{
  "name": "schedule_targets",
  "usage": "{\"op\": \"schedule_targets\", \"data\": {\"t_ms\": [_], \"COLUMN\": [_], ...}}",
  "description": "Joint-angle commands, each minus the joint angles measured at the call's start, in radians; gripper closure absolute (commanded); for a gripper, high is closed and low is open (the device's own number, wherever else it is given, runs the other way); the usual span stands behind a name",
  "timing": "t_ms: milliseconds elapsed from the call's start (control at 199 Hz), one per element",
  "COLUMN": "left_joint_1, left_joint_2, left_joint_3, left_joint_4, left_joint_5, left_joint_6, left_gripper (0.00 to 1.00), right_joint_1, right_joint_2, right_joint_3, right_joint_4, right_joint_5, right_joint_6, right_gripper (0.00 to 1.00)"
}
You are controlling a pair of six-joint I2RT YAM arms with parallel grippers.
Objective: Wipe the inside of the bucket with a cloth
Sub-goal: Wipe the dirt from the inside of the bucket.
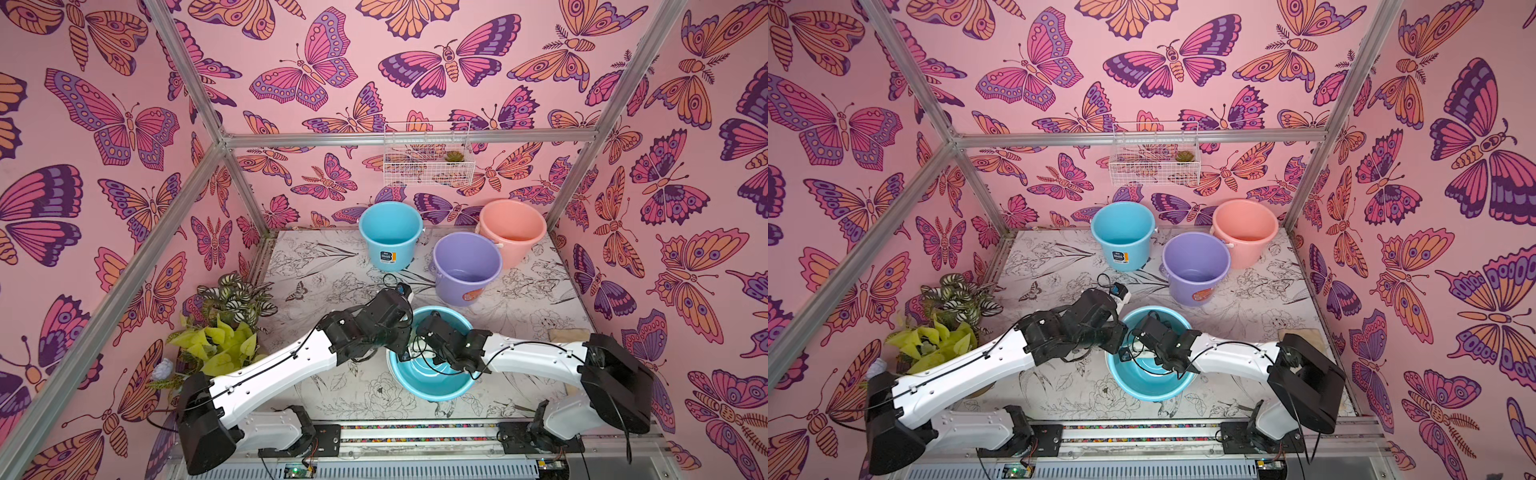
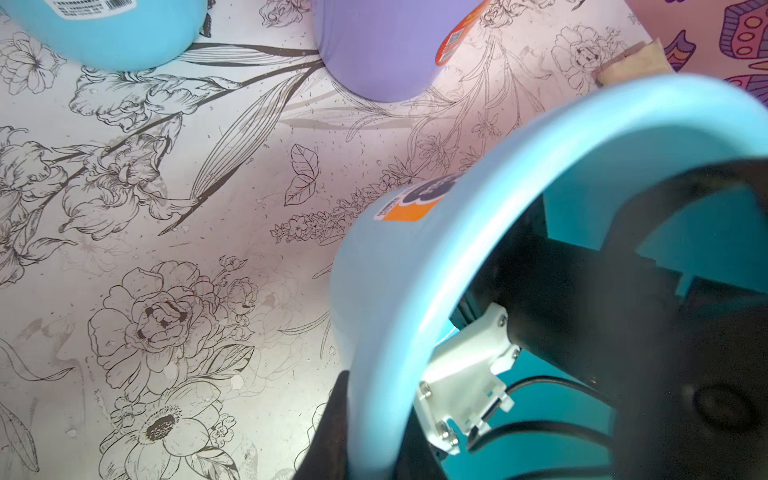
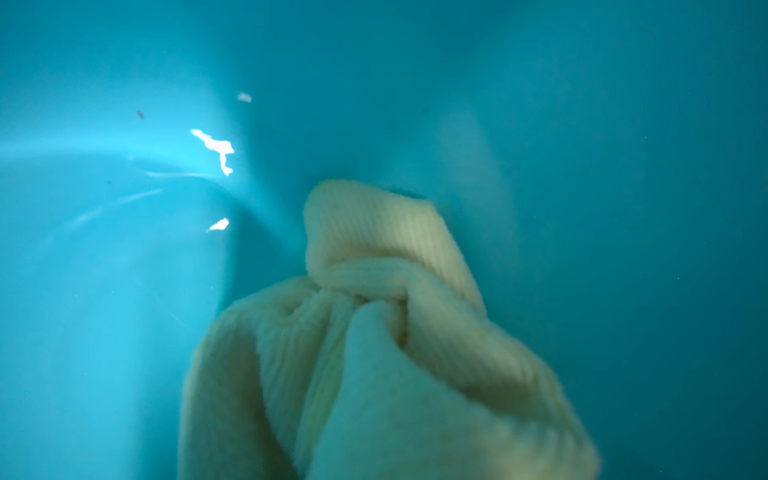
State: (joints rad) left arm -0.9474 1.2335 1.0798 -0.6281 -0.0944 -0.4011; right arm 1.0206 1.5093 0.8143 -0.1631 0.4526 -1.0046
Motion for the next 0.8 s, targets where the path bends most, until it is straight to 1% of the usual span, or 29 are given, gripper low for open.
{"op": "schedule_targets", "data": {"t_ms": [0, 146, 251, 331, 452, 633, 673, 723, 798], "left_joint_1": [-0.030, -0.030, -0.030, -0.030, -0.030, -0.030, -0.030, -0.030, -0.030], "left_joint_2": [-0.017, -0.015, -0.002, 0.005, 0.007, 0.007, 0.008, 0.008, 0.011], "left_joint_3": [-0.006, 0.004, 0.021, 0.028, 0.037, 0.040, 0.041, 0.042, 0.042], "left_joint_4": [0.118, 0.095, 0.072, 0.061, 0.052, 0.049, 0.048, 0.049, 0.049], "left_joint_5": [0.100, 0.058, 0.032, 0.017, 0.006, 0.002, 0.003, 0.005, 0.008], "left_joint_6": [-0.040, -0.057, -0.066, -0.071, -0.075, -0.077, -0.077, -0.079, -0.079], "left_gripper": [1.00, 1.00, 1.00, 1.00, 1.00, 1.00, 1.00, 1.00, 1.00], "right_joint_1": [0.013, 0.023, 0.044, 0.062, 0.080, 0.108, 0.110, 0.112, 0.112], "right_joint_2": [0.022, -0.022, -0.055, -0.069, -0.069, -0.048, -0.044, -0.041, -0.047], "right_joint_3": [-0.008, -0.007, 0.000, 0.010, 0.039, 0.092, 0.110, 0.128, 0.131], "right_joint_4": [0.162, 0.049, -0.107, -0.234, -0.409, -0.605, -0.648, -0.693, -0.700], "right_joint_5": [0.177, 0.239, 0.243, 0.226, 0.180, 0.069, 0.012, -0.093, -0.230], "right_joint_6": [-0.052, -0.095, -0.112, -0.094, -0.023, 0.064, 0.084, 0.104, 0.120], "right_gripper": [1.00, 1.00, 1.00, 1.00, 1.00, 1.00, 1.00, 1.00, 1.00]}}
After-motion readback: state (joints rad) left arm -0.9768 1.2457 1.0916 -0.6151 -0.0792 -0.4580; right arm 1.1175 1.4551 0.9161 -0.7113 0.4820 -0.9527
